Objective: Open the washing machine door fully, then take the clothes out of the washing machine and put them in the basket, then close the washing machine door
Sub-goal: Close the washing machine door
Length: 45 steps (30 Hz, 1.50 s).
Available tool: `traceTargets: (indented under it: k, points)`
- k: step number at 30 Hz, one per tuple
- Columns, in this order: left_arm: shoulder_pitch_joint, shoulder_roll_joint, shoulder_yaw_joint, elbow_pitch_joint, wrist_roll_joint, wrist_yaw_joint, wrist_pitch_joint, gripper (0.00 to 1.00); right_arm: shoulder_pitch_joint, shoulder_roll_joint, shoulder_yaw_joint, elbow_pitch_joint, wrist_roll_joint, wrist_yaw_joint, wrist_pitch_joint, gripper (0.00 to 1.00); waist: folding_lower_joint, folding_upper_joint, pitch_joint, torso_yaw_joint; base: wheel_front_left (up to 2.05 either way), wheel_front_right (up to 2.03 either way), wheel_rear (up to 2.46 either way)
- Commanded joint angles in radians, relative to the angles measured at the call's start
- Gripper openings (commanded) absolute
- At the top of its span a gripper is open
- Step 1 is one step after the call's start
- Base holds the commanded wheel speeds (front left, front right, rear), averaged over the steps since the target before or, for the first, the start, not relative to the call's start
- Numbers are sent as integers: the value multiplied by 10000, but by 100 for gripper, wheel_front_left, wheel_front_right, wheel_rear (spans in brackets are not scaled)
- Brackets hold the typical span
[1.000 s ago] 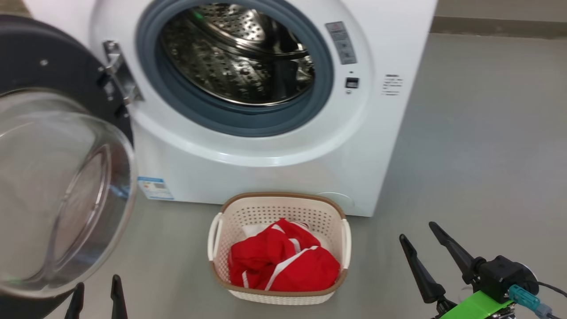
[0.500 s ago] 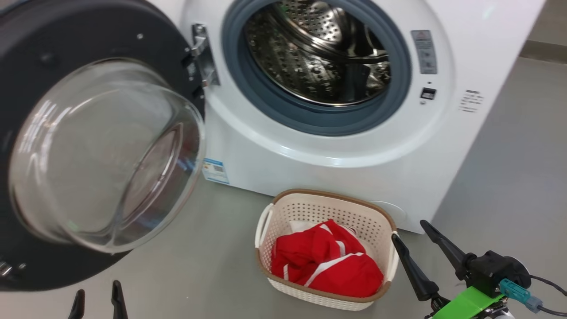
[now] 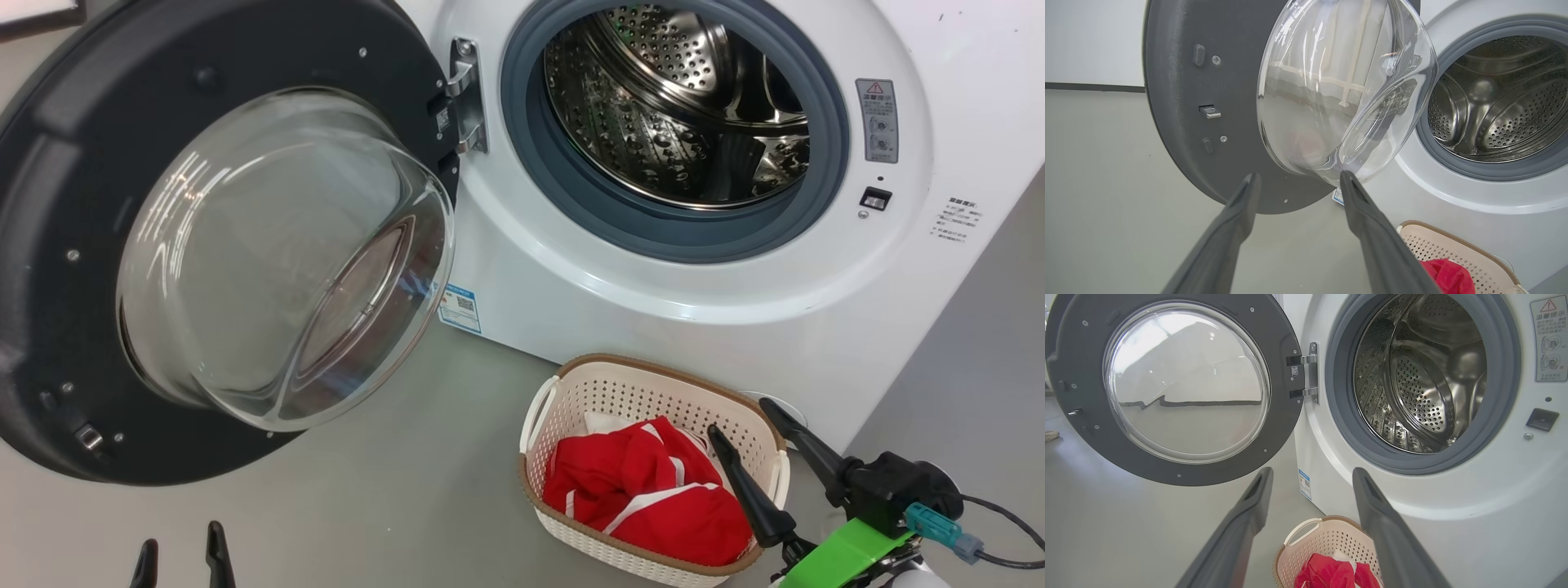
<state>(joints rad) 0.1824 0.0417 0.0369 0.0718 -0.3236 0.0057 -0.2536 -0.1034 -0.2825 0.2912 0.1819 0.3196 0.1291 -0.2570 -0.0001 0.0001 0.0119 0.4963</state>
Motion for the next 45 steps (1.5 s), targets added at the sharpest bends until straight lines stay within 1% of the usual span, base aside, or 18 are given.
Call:
traceTargets:
  k: [1, 13, 14, 16, 19, 23, 26, 28, 30, 31, 33, 36, 40, 41, 42, 45]
  points:
    - [-103, 85, 349, -261, -102, 95, -82, 100, -340, -79, 256, -180, 127, 16, -48, 100, 1, -1, 17, 57, 0, 0, 0]
    - [-27, 85, 460, -545, -255, 194, -82, 100, -520, -83, 439, -111, 183, 16, -48, 100, 1, -1, 52, 106, 0, 0, 0]
    - [-46, 85, 476, -614, -262, 177, -82, 68, -518, -82, 442, -118, 189, 16, -48, 100, 1, -1, 49, 107, 0, 0, 0]
    - [-83, 85, 521, -795, -311, 114, -82, 0, -505, -77, 431, -129, 196, 16, -48, 100, 1, -1, 50, 107, 0, 0, 0]
    - [-202, 85, 753, -1295, -350, -11, -82, 0, -463, -72, 390, -145, 196, 16, -48, 100, 1, -1, 56, 111, 0, 0, 0]
    - [-599, 140, 1500, -2316, -427, -326, -82, 0, -424, -56, 307, -184, 160, 16, -48, 100, 1, -1, 108, 129, 0, 0, 0]
    - [-1187, 453, 2200, -2952, -649, -621, -82, 0, -428, -50, 220, -225, 116, 16, -48, 100, 1, -1, 189, 161, 0, 0, 0]
    - [-1703, 898, 2664, -3075, -903, -788, -82, 0, -420, -37, 190, -238, 91, 16, -48, 100, 1, -1, 215, 176, 0, 0, 0]
    - [-2352, 1375, 3081, -2953, -1459, -933, -30, 0, -411, -16, 168, -243, 76, 16, -48, 100, 1, -1, 233, 188, 0, 0, 0]
    - [-2352, 1375, 3081, -2953, -1459, -933, -30, 0, -411, -16, 168, -243, 76, 16, -48, 100, 1, -1, 233, 188, 0, 0, 0]
    - [-3092, 2056, 3443, -2716, -1944, -1053, 155, 0, -398, 10, 146, -248, 64, 16, -48, 100, 1, -1, 241, 191, 0, 0, 0]
    - [-4255, 3040, 3706, -2185, -2717, -1183, 674, 0, -356, 33, 95, -270, 56, 16, -48, 100, 1, -1, 251, 191, 0, 0, 0]
    - [-5842, 3994, 3931, -710, -4330, -1273, 1747, 0, -275, 65, 44, -280, 44, 16, -48, 100, 1, -1, 245, 179, 0, 0, 0]
    - [-6176, 4193, 3881, -187, -4790, -1287, 2233, 0, -253, 76, 31, -286, 40, 16, -48, 100, 1, -1, 240, 174, 0, 0, 0]
    - [-6875, 4553, 3880, 854, -5676, -1304, 3127, 0, -216, 87, 13, -306, 26, 16, -48, 100, 1, -1, 250, 171, 0, 0, 0]
    - [-7763, 5044, 3754, 2420, -6789, -1313, 4651, 0, -180, 98, -12, -325, 2, 16, -48, 100, 1, -1, 278, 168, 0, 0, 0]
